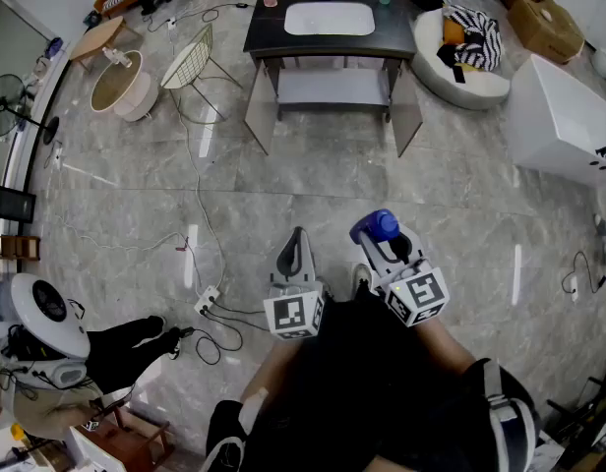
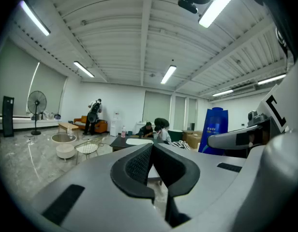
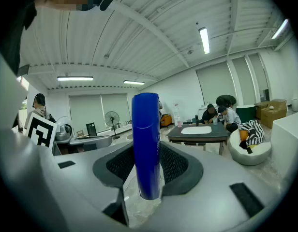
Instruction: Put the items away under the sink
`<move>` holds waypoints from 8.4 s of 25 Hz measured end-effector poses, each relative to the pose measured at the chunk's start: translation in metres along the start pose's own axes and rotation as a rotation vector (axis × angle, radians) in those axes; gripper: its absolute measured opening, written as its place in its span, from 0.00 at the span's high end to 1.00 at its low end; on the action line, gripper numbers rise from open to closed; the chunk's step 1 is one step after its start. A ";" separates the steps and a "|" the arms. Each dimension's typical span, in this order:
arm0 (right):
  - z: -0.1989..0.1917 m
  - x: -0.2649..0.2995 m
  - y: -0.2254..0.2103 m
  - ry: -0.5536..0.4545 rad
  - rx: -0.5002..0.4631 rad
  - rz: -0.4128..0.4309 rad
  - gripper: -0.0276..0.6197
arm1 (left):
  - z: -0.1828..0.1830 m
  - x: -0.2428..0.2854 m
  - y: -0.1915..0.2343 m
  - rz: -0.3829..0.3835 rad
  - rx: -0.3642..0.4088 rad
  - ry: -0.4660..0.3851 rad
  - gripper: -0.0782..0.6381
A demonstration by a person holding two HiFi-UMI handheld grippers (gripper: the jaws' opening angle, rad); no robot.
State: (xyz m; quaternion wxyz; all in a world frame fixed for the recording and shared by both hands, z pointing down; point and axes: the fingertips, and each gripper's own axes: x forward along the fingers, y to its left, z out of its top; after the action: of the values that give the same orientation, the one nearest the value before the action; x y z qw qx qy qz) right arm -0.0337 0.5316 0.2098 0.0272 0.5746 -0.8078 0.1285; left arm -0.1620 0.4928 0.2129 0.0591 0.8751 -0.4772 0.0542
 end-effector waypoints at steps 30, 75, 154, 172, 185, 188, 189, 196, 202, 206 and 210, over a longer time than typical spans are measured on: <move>0.006 0.038 0.035 -0.001 0.024 -0.041 0.72 | 0.001 -0.003 0.051 -0.045 -0.016 -0.009 0.87; 0.068 0.328 -0.235 0.042 -0.025 0.146 0.72 | 0.048 0.355 0.092 0.156 -0.043 -0.027 0.87; -0.372 0.833 -0.462 0.011 -0.242 0.305 0.72 | -0.384 0.731 0.292 0.274 -0.087 -0.194 0.87; -0.418 0.904 -0.514 0.010 -0.294 0.264 0.72 | -0.392 0.739 0.282 0.281 -0.081 -0.194 0.87; -0.478 0.943 -0.547 0.062 -0.281 0.228 0.72 | -0.398 0.748 0.277 0.259 -0.094 -0.190 0.87; -0.490 0.951 -0.552 0.075 -0.287 0.220 0.72 | -0.400 0.749 0.278 0.261 -0.099 -0.182 0.87; -0.493 0.952 -0.553 0.078 -0.285 0.218 0.72 | -0.401 0.749 0.278 0.261 -0.098 -0.178 0.87; -0.512 0.965 -0.565 0.098 -0.259 0.184 0.72 | -0.403 0.752 0.283 0.261 -0.107 -0.184 0.87; -0.521 0.974 -0.572 0.112 -0.261 0.166 0.72 | -0.406 0.755 0.287 0.259 -0.109 -0.179 0.87; -0.535 0.975 -0.576 0.137 -0.262 0.153 0.72 | -0.407 0.759 0.290 0.253 -0.114 -0.172 0.87; -0.537 0.972 -0.576 0.127 -0.263 0.157 0.72 | -0.408 0.764 0.292 0.246 -0.117 -0.164 0.87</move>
State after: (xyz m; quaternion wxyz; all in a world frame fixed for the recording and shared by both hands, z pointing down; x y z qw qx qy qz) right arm 0.1201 -0.4124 1.0164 0.1431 0.4918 -0.8568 0.0597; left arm -0.0123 -0.2340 0.7465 0.0639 0.8067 -0.5862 -0.0385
